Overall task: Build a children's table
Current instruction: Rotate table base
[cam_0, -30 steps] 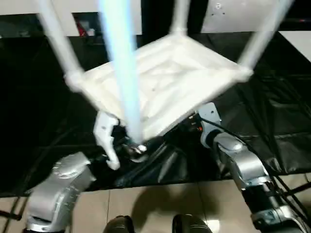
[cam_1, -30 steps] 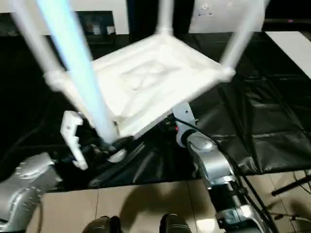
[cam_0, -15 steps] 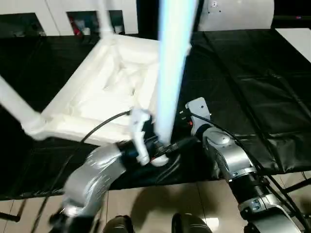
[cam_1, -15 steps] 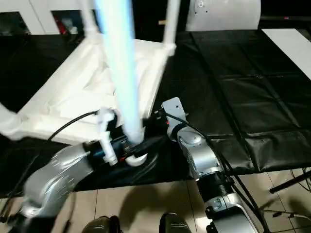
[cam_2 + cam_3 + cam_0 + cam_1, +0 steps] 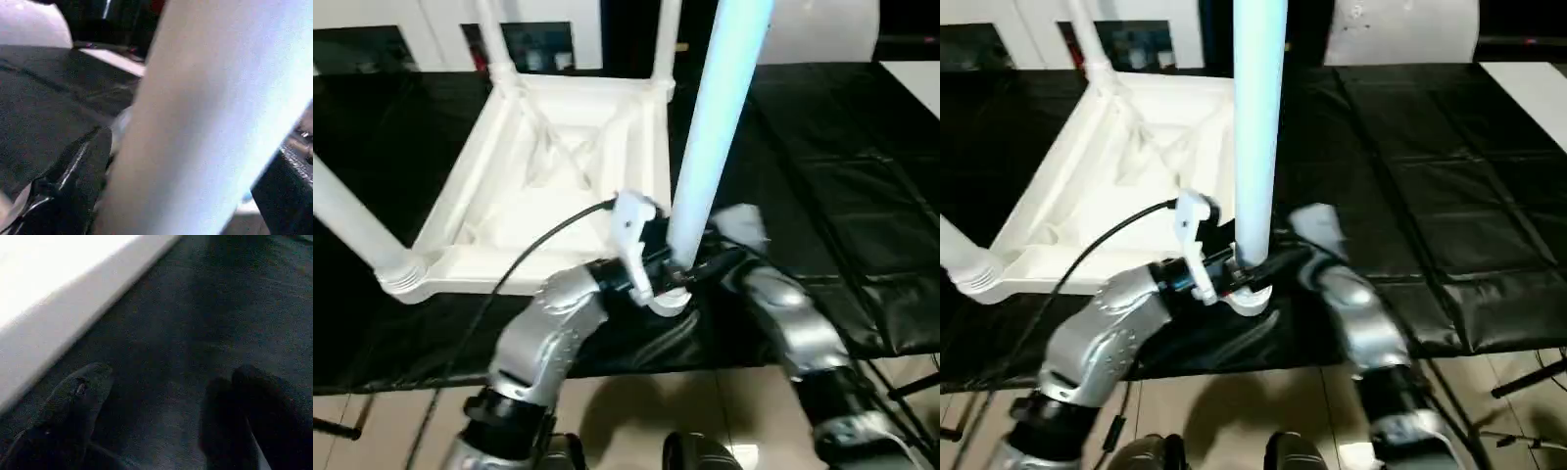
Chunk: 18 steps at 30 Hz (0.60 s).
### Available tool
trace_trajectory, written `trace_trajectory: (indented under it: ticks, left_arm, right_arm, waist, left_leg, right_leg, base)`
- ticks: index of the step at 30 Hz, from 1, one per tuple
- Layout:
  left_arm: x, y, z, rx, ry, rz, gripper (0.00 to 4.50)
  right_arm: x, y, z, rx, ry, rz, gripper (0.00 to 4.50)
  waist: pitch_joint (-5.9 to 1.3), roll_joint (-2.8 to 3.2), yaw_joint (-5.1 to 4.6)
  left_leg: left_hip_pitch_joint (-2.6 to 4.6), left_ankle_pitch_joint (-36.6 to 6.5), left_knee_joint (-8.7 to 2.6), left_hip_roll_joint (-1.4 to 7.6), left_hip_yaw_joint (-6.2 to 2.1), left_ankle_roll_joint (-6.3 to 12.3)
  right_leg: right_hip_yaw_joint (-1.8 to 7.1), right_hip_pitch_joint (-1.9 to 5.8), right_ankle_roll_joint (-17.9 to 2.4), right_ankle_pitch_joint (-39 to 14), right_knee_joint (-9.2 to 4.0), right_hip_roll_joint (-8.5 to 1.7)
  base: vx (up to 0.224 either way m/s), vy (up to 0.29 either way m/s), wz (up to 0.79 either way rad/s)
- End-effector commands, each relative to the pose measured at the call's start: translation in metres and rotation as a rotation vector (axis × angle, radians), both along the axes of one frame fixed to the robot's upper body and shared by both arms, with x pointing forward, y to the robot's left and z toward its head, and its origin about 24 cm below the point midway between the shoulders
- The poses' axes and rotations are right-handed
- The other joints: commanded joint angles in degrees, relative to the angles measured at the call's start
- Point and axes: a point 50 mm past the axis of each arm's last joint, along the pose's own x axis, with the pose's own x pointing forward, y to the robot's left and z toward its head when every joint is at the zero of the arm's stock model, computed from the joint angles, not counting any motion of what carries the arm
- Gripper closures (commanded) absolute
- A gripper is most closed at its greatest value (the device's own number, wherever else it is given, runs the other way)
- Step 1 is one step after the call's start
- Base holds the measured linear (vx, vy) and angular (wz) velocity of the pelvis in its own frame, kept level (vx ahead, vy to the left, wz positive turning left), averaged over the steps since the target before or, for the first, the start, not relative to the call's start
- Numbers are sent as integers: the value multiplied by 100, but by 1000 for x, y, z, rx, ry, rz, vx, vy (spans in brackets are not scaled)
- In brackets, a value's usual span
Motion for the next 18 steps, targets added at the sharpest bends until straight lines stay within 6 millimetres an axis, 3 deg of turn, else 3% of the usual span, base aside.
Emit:
trace_trajectory:
  ticks: [1, 4, 7, 9, 11, 13, 14, 15, 18]
  left_arm:
    - [-4, 7, -5, 22, 4, -13, 11]
    - [-6, 15, -8, 33, 15, -22, 11]
    - [-8, 28, -13, 59, 23, -35, 11]
    - [-9, 45, -18, 131, 23, -46, 11]
    - [-4, 73, -24, 292, 1, -49, 37]
    - [-1, 84, -26, 364, -8, -54, 49]
    - [1, 90, -26, 392, -12, -57, 57]
    - [4, 96, -26, 449, -22, -75, 71]
    - [7, 103, -26, 509, -31, -98, 96]
  right_arm:
    - [-2, -13, 7, 48, -34, -53, 0]
    - [-4, -19, 9, 46, -28, -64, 0]
    - [-9, -27, 12, 30, -21, -70, 0]
    - [-14, -34, 17, 6, -30, -52, 0]
    - [-23, -36, 25, 31, -46, 39, 0]
    - [-28, -34, 29, 45, -52, 107, 0]
    - [-31, -33, 30, 48, -52, 140, 0]
    - [-35, -31, 32, 35, -45, 204, 0]
    - [-40, -29, 34, 18, -31, 266, 0]
  waist:
    - [-449, -21, 5]
    - [-464, -11, 17]
    - [-483, -57, 9]
    - [-475, -28, 43]
    - [-482, -21, 47]
    - [-463, -7, 40]
    - [-489, -38, 37]
    - [-484, -2, 55]
    - [-500, 5, 71]
  left_leg:
    - [61, -727, -365, 359, -73, 481]
    - [77, -717, -363, 354, -72, 480]
    - [71, -651, -361, 357, -58, 510]
    - [84, -653, -365, 347, -60, 511]
    - [90, -715, -371, 347, -60, 492]
    - [100, -809, -394, 355, -65, 484]
    - [99, -810, -388, 348, -63, 479]
    - [119, -820, -391, 360, -69, 458]
    - [123, -716, -390, 373, -69, 426]
  right_leg:
    - [295, 359, -1396, -700, -399, -449]
    - [289, 350, -1406, -693, -399, -447]
    - [291, 354, -1388, -663, -391, -445]
    - [290, 338, -1310, -773, -396, -431]
    - [289, 339, -1211, -923, -395, -430]
    - [289, 319, -1145, -1074, -417, -421]
    - [284, 334, -1129, -1103, -416, -421]
    - [286, 312, -1139, -1154, -418, -438]
    - [293, 312, -1236, -915, -379, -446]
  base:
    - [0, 0, 0]
    - [0, 0, 0]
    - [0, 0, 0]
    - [0, 0, 0]
    - [0, 0, 0]
    - [0, 0, 0]
    - [0, 0, 0]
    - [0, 0, 0]
    - [0, 0, 0]
